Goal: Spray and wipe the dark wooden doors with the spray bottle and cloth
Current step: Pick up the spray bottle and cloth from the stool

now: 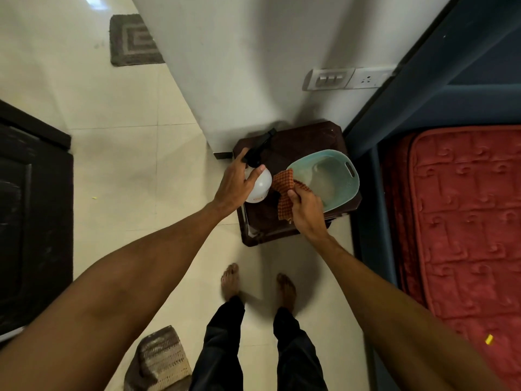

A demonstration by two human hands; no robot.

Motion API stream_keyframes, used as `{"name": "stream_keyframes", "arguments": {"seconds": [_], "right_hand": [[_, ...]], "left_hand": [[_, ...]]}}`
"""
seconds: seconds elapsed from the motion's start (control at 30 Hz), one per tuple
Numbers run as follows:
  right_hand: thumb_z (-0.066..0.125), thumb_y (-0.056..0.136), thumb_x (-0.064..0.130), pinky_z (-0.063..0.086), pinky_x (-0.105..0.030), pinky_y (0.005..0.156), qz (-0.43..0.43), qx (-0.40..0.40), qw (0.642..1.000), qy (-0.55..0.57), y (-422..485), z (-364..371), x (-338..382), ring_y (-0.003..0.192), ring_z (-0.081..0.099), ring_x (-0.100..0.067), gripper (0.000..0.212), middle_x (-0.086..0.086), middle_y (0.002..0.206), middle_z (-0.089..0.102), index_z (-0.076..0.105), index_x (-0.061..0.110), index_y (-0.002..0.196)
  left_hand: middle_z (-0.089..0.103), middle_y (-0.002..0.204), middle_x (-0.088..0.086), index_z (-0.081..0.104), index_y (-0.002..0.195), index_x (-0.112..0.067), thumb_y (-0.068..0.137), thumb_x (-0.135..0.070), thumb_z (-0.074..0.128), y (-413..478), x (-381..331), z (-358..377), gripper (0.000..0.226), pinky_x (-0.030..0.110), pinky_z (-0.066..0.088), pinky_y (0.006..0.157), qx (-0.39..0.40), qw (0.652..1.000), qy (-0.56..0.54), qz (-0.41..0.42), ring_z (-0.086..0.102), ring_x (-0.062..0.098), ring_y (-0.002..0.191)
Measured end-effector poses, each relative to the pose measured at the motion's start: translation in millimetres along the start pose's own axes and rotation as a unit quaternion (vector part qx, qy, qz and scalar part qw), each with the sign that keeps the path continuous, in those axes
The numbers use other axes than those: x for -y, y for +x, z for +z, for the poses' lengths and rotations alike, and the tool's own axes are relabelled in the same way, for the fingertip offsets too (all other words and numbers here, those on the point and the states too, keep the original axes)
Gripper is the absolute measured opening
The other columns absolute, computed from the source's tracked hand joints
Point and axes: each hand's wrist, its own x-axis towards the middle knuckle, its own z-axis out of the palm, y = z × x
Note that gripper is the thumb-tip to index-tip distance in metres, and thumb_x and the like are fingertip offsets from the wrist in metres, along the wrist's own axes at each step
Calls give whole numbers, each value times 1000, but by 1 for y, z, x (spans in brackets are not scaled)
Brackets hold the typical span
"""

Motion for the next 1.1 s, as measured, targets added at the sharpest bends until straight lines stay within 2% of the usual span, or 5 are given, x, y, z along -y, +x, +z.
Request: {"name": "stream_keyframes", "arguments": {"seconds": [0.63,0.77,0.87,0.97,1.1], "right_hand": [[45,110,23,38,-8,61,-110,-78,991,25,-55,-8,113,65,52,-2,30,2,82,61,67,4,103],[45,110,20,40,-5,58,-161,-51,985,21,-60,10,158,65,54,-3,30,0,83,62,68,2,105],[44,111,24,41,-6,58,-189,-17,982,16,-65,33,190,68,57,-2,34,-1,88,67,68,0,110],[43,111,28,46,-19,63,-209,9,978,6,-70,67,221,75,67,-18,38,-9,91,74,70,1,109],[43,110,25,37,-16,56,-238,38,970,-11,-82,118,269,72,62,-18,37,-8,85,71,70,0,105]], "left_hand": [[63,82,2,54,134,2,95,-9,63,-106,-15,-74,41,14,47,74,-219,961,-156,-58,63,1,80],[63,84,22,51,119,-10,98,-11,61,-132,-9,-110,24,28,55,70,-287,927,-220,-96,63,37,75],[62,87,-8,45,124,-9,102,-12,61,-153,4,-141,28,45,60,73,-338,895,-259,-131,65,15,67],[62,110,-31,47,149,-12,105,-12,59,-177,23,-176,45,18,56,74,-370,887,-248,-119,63,-14,75],[66,119,-11,60,128,-44,104,-37,61,-212,55,-229,26,37,55,56,-403,869,-252,-142,61,3,69]]}}
